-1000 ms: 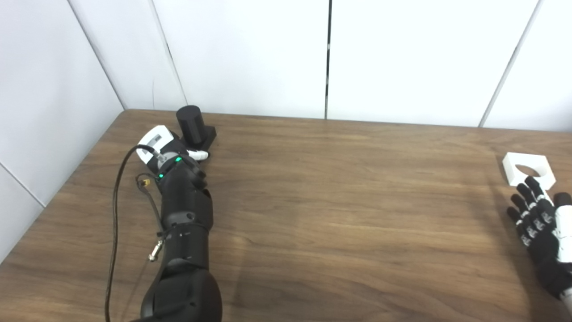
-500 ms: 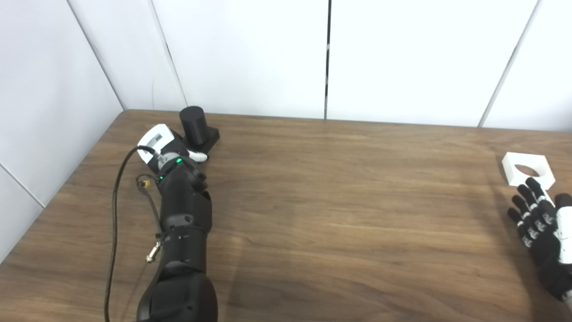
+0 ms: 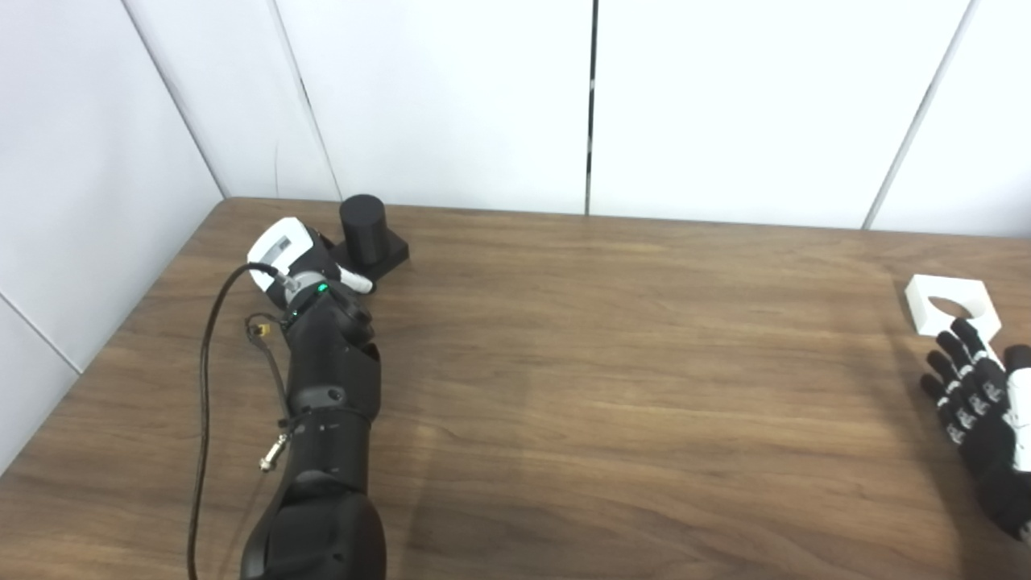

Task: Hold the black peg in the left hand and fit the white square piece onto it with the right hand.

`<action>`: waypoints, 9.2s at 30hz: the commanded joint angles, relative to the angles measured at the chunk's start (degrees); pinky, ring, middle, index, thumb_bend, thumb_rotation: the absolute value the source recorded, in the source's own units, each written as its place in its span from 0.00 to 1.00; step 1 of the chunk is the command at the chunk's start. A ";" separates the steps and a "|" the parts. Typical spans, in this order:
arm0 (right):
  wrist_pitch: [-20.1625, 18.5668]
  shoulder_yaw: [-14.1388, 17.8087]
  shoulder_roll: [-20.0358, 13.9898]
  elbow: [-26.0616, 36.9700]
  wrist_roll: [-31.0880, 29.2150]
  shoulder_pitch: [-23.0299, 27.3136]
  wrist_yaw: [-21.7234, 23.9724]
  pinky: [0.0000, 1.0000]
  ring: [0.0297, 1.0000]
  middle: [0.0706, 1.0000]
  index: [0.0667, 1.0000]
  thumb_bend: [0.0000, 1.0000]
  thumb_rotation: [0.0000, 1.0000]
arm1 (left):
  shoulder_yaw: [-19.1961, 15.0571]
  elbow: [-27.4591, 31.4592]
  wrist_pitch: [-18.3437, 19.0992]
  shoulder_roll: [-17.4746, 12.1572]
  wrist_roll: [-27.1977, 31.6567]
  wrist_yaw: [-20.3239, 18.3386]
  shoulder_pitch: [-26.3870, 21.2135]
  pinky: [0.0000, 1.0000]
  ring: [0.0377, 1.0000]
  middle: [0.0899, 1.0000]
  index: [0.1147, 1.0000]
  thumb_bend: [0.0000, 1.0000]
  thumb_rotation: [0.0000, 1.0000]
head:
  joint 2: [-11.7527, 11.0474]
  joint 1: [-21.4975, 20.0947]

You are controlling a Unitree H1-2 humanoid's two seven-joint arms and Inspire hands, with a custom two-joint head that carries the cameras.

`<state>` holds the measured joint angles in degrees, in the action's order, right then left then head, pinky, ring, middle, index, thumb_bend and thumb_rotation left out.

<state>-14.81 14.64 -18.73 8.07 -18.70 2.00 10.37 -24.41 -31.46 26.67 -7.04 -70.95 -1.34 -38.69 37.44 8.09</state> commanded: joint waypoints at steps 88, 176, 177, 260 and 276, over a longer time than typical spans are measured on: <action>0.73 -2.03 4.37 4.35 2.38 0.93 -3.15 1.00 1.00 1.00 1.00 0.60 1.00 | 41.80 50.62 0.16 8.60 9.43 -25.17 33.54 0.90 0.96 0.86 0.42 0.52 0.05 | 1.40 -11.54; -1.95 -30.65 -30.88 -22.44 57.60 42.16 18.35 1.00 1.00 1.00 0.92 1.00 0.22 | 44.85 44.53 0.11 -1.06 19.01 -25.42 32.57 1.00 1.00 0.91 0.42 0.52 0.06 | -0.80 -31.08; -1.76 -30.80 -30.72 -22.58 57.79 42.31 18.54 1.00 1.00 1.00 0.92 1.00 0.22 | 44.82 44.56 0.11 -1.15 19.16 -25.40 32.56 1.00 1.00 0.91 0.42 0.52 0.06 | -0.80 -31.08; 1.45 -37.43 -21.73 -41.99 61.16 46.54 13.13 1.00 1.00 0.91 0.69 0.97 0.25 | 43.54 47.12 0.23 -4.48 21.96 -26.43 34.07 1.00 1.00 0.92 0.42 0.52 0.06 | -2.94 -36.95; 1.67 -39.58 -22.83 -41.99 63.30 46.81 13.61 1.00 1.00 0.91 0.71 0.94 0.20 | 43.27 47.66 0.21 -3.90 20.99 -27.55 34.25 1.00 1.00 0.92 0.42 0.52 0.06 | -2.85 -36.79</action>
<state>-13.87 -24.91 -39.56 -34.50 43.46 46.21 24.16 18.91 17.90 23.85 -9.23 -47.71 -25.67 -6.95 34.54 -28.65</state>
